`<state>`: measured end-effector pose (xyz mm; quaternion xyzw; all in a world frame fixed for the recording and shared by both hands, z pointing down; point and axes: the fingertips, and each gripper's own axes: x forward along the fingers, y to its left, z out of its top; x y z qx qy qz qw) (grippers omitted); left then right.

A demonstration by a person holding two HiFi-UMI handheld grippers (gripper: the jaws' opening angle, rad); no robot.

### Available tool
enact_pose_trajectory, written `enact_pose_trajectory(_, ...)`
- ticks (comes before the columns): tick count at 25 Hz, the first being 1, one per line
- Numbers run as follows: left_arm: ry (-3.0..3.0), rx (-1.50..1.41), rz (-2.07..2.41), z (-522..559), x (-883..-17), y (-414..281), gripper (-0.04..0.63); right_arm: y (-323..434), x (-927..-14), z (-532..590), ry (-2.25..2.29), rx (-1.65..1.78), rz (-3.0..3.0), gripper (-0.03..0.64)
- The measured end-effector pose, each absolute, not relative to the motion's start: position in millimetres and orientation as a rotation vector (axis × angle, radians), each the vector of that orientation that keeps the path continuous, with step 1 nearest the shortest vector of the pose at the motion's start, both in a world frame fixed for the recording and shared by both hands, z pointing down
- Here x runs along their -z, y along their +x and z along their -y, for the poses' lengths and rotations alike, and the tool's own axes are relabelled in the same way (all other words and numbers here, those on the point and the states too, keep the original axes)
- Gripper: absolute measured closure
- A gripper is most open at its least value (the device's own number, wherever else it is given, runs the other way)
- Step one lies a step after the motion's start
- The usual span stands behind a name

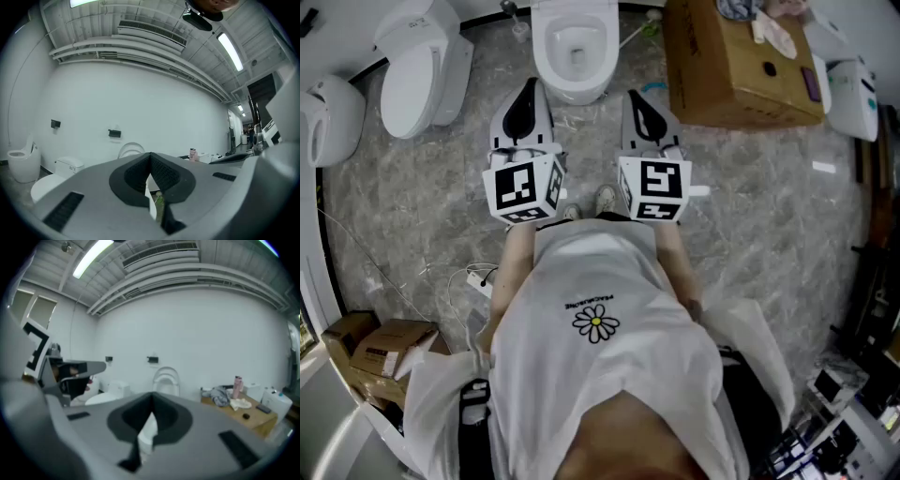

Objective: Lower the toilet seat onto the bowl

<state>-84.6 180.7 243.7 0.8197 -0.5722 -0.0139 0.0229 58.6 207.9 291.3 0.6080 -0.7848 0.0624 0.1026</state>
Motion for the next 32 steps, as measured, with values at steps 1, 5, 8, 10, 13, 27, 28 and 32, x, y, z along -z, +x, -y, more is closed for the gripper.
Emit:
enact_pose_trajectory(1, 2.542, 0.045, 1.771, -180.2, -243.8, -85.0, 0.575, 57.0, -291.2, -207.4, 1.794, -0.182, 2.319, 0.586)
enact_pose_trajectory(5, 2.555, 0.044, 1.771, -180.8, -244.9, -86.4, 0.575, 51.1, -293.5, -207.4, 1.782, -0.178, 2.328, 0.586)
enact_pose_trajectory(8, 2.557, 0.038, 1.779, -183.1, -244.9, -87.1, 0.575, 51.3, -293.4, -208.2, 1.786, -0.176, 2.329, 0.586)
enact_pose_trajectory(10, 2.552, 0.035, 1.786, -184.6, -245.2, -88.1, 0.575, 52.6, -294.5, -209.3, 1.787, -0.177, 2.325, 0.586)
enact_pose_trajectory(13, 2.542, 0.026, 1.796, -185.1, -247.3, -91.1, 0.575, 53.4, -297.2, -210.6, 1.783, -0.196, 2.344, 0.586)
enact_pose_trajectory(27, 2.467, 0.046, 1.928, -179.2, -253.3, -79.1, 0.575, 91.1, -305.9, -207.2, 1.743, -0.177, 2.426, 0.586)
enact_pose_trajectory(28, 2.469, 0.055, 1.934, -179.3, -252.0, -75.3, 0.575, 94.7, -305.4, -206.5, 1.740, -0.174, 2.434, 0.586)
enact_pose_trajectory(32, 2.480, 0.073, 1.961, -181.7, -245.7, -63.2, 0.575, 106.1, -301.2, -206.5, 1.725, -0.149, 2.455, 0.586)
